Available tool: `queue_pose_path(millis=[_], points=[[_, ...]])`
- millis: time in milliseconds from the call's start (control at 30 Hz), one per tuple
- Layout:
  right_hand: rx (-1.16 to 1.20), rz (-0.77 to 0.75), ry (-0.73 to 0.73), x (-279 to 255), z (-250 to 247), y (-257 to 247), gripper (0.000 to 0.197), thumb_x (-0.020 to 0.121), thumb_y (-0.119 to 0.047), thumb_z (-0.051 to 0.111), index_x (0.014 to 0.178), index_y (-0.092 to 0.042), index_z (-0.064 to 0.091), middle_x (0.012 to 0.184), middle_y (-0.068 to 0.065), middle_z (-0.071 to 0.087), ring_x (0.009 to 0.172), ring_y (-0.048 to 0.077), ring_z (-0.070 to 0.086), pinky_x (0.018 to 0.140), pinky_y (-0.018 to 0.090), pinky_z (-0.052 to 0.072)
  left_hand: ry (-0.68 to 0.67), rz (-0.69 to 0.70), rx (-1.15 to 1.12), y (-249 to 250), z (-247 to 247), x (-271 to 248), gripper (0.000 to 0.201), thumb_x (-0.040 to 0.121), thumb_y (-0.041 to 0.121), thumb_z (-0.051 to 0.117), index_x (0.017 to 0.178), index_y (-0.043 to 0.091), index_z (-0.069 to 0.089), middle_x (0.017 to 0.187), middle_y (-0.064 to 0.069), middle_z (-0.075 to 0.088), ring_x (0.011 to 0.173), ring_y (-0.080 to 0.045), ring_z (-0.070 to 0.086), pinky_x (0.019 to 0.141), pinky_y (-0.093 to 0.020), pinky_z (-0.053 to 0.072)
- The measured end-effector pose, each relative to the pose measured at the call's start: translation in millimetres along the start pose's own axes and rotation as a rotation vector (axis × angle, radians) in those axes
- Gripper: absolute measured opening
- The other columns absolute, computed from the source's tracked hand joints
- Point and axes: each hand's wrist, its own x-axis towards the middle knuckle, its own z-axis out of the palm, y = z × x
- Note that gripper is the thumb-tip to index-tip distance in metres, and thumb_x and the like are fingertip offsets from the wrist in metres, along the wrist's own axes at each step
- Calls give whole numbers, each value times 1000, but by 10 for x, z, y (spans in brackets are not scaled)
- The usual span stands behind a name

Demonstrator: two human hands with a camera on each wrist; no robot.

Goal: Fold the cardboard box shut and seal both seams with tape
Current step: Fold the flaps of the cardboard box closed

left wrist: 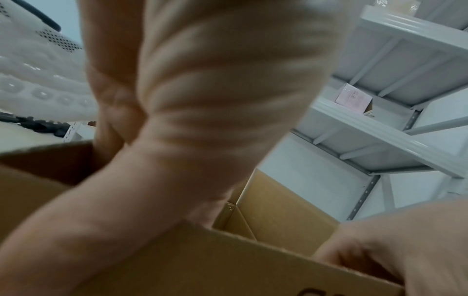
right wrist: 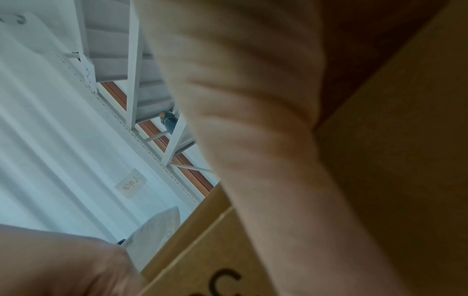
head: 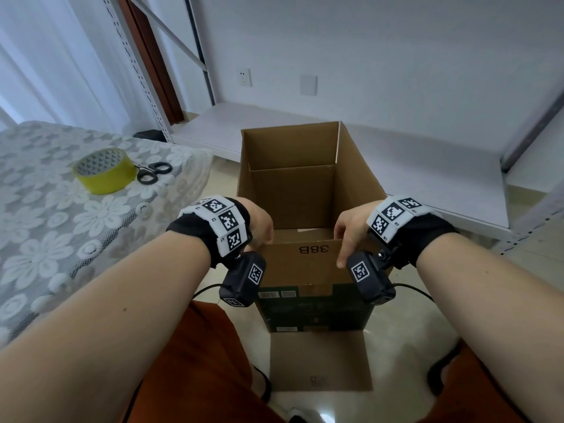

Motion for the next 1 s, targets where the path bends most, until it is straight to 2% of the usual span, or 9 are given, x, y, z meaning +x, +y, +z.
queue_pose_path(millis=[167,267,333,433,567,733,833,1000], points=[[-35,14,25,-2,-19,39,52,73,-35,78,115,-9,64,111,8,66,101,24,63,85,33,54,-3,12,-10,18,13,44,50,92,3,56,139,16,48,138,0,52,126,-24,49,105,-40,41],[-76,40,43,-9,-11,82,45,79,-27,74,117,-7,62,115,10,65,104,25,62,74,27,51,5,-2,-53,-21,31,100,46,92,5,57,136,15,51,135,-2,54,124,-25,51,103,-40,43],[-91,66,48,-6,-8,127,42,80,-26,73,117,-8,63,115,10,65,103,24,63,71,26,51,-9,-23,-72,-45,62,147,42,93,7,56,135,12,53,133,-5,55,123,-27,52,99,-37,45],[-91,81,49,20,-21,166,43,82,-29,71,118,-9,62,117,9,64,106,24,62,74,27,50,-11,-34,-74,-56,82,185,42,93,9,57,134,12,53,133,-6,56,122,-27,52,103,-41,43],[-70,78,54,69,-5,122,48,82,-35,70,120,-8,61,118,10,64,107,25,61,82,31,49,-15,-15,-85,-29,37,177,41,94,10,55,135,9,51,133,-8,55,117,-26,53,102,-38,41],[28,90,98,155,0,88,67,75,-59,66,120,-10,58,117,7,62,106,24,59,97,39,46,49,-39,-156,-110,103,214,42,94,15,56,135,8,52,132,-8,56,123,-26,51,107,-41,39],[122,88,92,147,-43,70,78,72,-67,63,126,-11,53,123,6,58,110,25,55,97,37,43,75,-55,-188,-140,159,222,43,96,21,54,137,9,49,135,-6,55,124,-25,50,108,-40,38],[198,94,150,111,-59,72,81,72,-68,62,127,-10,51,124,8,57,110,26,56,98,38,44,179,-84,-334,-139,180,231,48,96,27,55,140,10,46,136,-6,54,124,-24,51,104,-36,41]])
